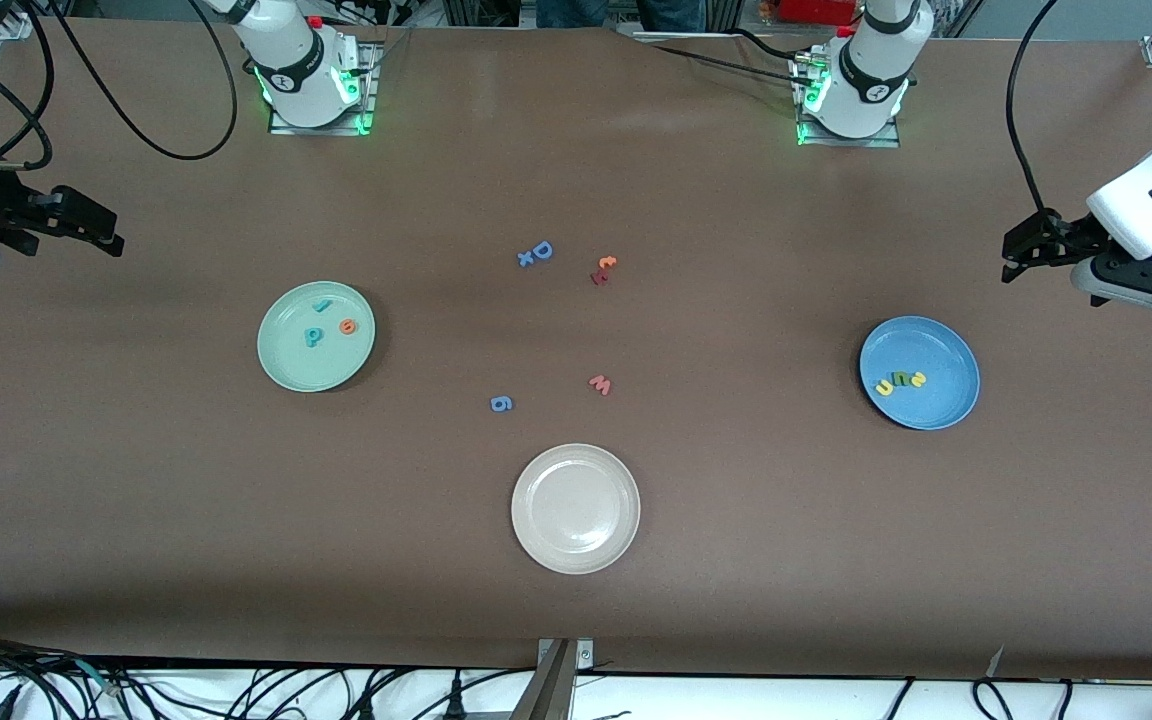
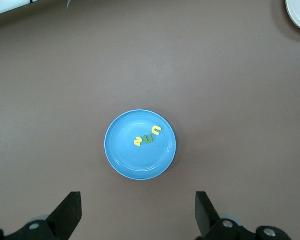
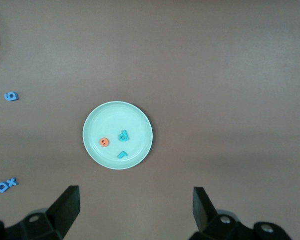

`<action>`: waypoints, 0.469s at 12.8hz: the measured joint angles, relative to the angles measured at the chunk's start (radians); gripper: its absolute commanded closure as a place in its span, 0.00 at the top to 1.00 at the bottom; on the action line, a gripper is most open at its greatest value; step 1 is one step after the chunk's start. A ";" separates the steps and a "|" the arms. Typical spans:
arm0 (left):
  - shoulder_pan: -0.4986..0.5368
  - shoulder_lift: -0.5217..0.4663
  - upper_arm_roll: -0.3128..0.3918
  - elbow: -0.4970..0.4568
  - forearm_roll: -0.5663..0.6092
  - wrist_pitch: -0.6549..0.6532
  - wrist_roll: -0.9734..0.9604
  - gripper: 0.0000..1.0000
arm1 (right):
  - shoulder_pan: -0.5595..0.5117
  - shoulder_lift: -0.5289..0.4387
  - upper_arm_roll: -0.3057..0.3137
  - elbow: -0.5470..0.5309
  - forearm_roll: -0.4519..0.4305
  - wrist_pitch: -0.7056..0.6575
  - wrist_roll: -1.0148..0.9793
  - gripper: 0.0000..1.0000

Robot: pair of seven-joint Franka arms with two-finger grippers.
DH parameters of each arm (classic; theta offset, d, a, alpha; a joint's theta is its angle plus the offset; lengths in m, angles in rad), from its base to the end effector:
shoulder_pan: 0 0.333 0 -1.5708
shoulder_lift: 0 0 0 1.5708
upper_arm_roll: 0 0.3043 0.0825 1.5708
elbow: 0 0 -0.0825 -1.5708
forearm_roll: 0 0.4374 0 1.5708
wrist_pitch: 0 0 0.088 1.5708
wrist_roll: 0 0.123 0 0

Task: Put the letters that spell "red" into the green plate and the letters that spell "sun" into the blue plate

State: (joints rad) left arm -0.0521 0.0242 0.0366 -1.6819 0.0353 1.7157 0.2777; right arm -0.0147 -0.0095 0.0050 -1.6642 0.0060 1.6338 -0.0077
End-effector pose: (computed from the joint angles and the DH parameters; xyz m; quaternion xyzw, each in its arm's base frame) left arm 0.6235 -0.0060 0.5359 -0.9887 0.1485 -0.0024 0.0184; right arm 0.6078 -0.0052 0.5588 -0.9999 0.0012 0.0104 0.0031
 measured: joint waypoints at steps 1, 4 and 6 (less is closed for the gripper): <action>0.000 0.003 0.000 0.003 0.000 0.000 0.000 1.00 | 0.000 0.000 0.000 0.000 0.000 0.000 0.000 1.00; 0.000 0.007 0.000 0.006 0.000 0.000 -0.001 1.00 | 0.000 0.000 0.000 0.000 0.000 0.000 0.000 1.00; 0.000 0.008 0.000 0.007 0.000 0.000 -0.002 1.00 | 0.000 0.000 0.000 0.000 0.000 0.000 0.000 1.00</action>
State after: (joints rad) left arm -0.0522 0.0319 0.0365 -1.6753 0.0353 1.7157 0.2757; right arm -0.0147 -0.0095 0.0050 -1.6642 0.0060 1.6342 -0.0075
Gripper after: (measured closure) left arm 0.000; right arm 0.000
